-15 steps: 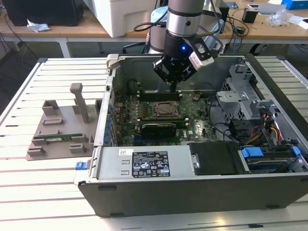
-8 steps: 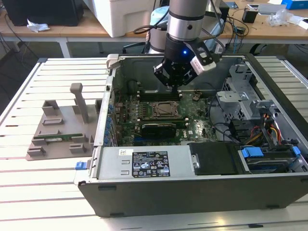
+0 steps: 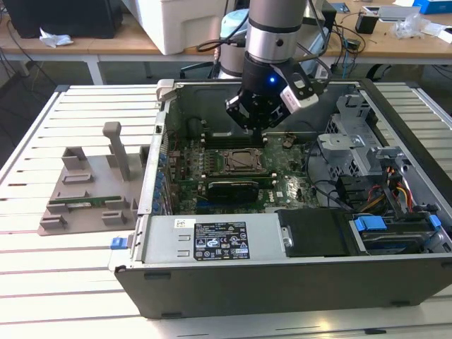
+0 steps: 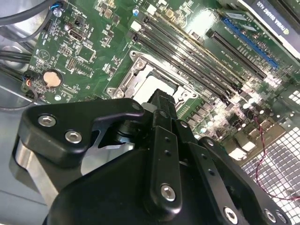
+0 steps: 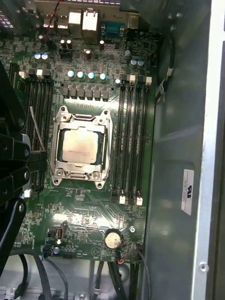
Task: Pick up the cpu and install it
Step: 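Install the second cpu locking lever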
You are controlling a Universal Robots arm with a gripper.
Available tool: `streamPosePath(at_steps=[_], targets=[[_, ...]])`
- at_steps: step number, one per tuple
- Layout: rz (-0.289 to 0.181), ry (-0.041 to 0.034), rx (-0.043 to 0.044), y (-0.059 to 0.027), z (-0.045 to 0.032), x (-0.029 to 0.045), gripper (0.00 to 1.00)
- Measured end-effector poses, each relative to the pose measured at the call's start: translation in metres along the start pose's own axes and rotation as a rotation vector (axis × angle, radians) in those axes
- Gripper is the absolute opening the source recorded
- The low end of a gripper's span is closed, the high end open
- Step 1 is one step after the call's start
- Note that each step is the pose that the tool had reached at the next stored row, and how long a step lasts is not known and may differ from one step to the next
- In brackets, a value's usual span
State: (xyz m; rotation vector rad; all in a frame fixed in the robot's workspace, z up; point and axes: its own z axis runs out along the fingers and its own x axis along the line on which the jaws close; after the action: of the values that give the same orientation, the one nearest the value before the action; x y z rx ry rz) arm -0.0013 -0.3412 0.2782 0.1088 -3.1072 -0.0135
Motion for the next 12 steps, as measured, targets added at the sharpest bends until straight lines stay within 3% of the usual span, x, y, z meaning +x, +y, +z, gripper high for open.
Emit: streamPosePath(at_steps=[1,4,5,6,7,12], targets=[[0.0,-0.0002,-0.0033,-0.0006,0.0001,0.0,0.11],[-0.002,-0.0042,-0.0588,-0.0031,0.0001,0.0003,0.11],[-0.003,-0.0062,-0.0887,-0.006,0.0001,0.0005,0.11],[-0.003,-0.0072,-0.102,-0.0101,0.0002,0.0008,0.11],[-0.003,-0.0075,-0.1058,-0.014,0.0005,0.0011,0.11],[-0.003,-0.0075,-0.1062,-0.0211,0.0068,0.0017,0.11]])
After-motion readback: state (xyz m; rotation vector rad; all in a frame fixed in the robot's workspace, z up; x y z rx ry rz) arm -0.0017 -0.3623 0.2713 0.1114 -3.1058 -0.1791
